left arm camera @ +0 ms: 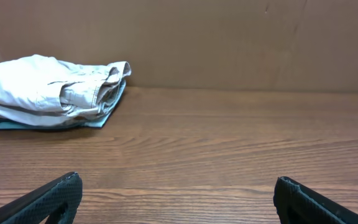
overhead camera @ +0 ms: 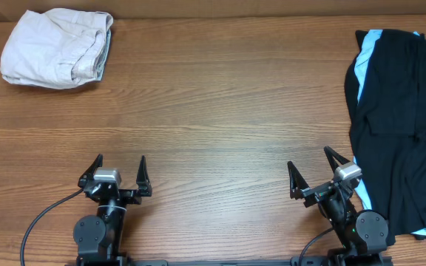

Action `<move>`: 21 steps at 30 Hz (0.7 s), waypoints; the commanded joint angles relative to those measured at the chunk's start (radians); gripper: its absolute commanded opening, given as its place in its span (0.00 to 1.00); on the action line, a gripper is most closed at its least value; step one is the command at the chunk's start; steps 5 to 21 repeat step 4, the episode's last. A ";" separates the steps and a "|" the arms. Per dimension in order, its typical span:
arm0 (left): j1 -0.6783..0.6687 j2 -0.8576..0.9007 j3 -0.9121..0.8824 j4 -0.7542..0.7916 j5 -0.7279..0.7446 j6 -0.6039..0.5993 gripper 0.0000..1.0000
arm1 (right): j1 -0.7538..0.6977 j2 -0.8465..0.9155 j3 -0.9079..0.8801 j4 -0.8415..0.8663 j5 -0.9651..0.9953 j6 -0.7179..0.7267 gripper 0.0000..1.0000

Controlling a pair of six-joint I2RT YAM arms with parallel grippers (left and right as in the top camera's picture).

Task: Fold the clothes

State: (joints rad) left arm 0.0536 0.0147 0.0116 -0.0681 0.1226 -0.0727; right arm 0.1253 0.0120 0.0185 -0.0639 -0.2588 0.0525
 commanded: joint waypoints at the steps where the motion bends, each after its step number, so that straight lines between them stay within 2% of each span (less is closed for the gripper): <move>1: -0.002 -0.010 -0.006 0.002 -0.003 -0.010 1.00 | 0.004 -0.007 -0.010 0.006 -0.004 0.003 1.00; 21: -0.002 -0.010 -0.006 0.002 -0.003 -0.010 1.00 | 0.004 -0.007 -0.010 0.006 -0.004 0.003 1.00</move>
